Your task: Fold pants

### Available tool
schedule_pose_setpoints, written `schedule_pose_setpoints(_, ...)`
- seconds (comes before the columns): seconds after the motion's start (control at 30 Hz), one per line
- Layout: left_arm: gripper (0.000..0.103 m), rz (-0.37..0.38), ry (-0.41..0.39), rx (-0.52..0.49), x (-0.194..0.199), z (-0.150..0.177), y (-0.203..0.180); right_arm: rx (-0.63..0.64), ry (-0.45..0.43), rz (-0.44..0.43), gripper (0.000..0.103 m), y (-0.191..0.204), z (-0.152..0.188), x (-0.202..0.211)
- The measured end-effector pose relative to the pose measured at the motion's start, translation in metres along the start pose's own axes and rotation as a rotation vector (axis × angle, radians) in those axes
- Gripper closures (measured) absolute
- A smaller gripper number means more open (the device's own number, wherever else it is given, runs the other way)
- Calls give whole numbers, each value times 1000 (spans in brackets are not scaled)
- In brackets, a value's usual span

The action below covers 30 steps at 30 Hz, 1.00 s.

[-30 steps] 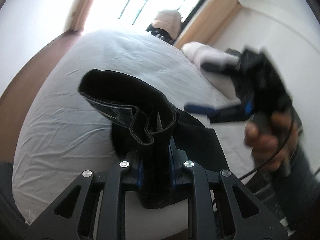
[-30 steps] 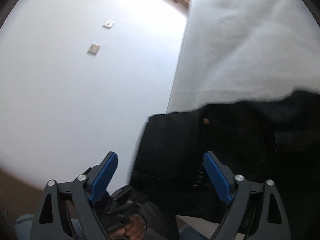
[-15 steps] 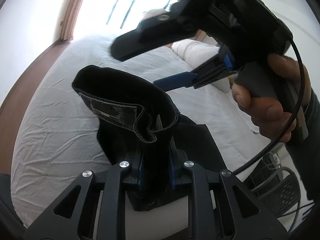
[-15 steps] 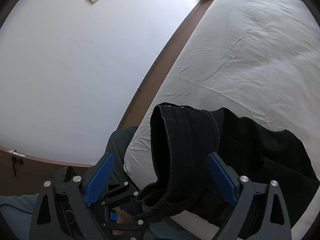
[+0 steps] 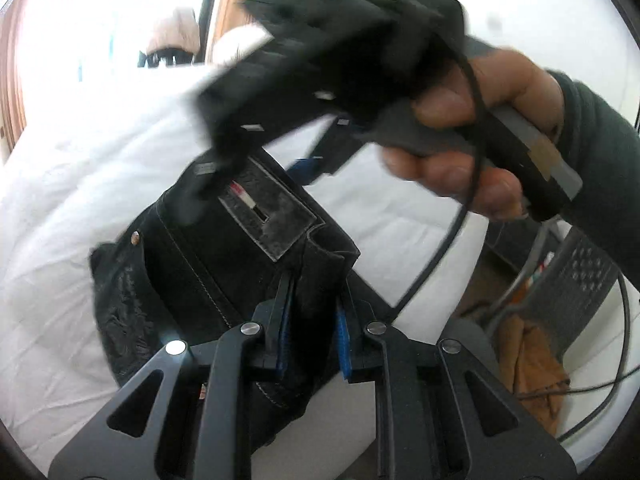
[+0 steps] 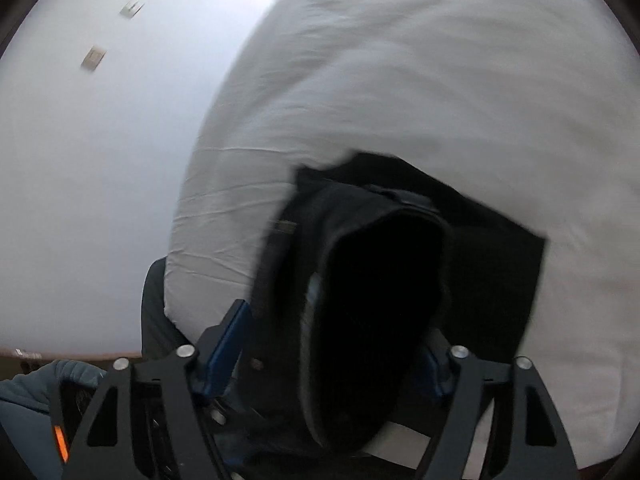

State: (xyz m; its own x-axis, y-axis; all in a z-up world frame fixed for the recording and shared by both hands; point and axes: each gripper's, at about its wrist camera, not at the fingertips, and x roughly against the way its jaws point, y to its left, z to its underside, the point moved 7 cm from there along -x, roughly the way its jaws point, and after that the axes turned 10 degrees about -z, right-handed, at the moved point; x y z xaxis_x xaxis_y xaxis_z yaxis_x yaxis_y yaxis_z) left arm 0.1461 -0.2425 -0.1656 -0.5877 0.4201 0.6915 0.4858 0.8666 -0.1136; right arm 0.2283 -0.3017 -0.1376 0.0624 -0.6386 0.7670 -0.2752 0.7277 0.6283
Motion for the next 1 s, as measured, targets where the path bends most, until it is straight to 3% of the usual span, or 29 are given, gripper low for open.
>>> schedule_pose_setpoints(0.1,86,-3,49,-18,-16,6,-8,-65,-51,-58,44,-36,13,4)
schedule_pose_setpoints(0.2,86,-11,88,-40,-31,9,-16,-51,-74,-68,69,-45,18,2)
schedule_pose_setpoints(0.3,86,-21,108,-46,-41,8,-20,-18,-82,-45,78,-52,16,-5)
schedule_pose_setpoints(0.77,86,1,101,-131,-77,-15,-71,-36,-190,-47,87,-89,20,29)
schedule_pose_setpoints(1.0,86,21,158,-162,-120,5,-81,-106,-211,-53,88,-124,32,16)
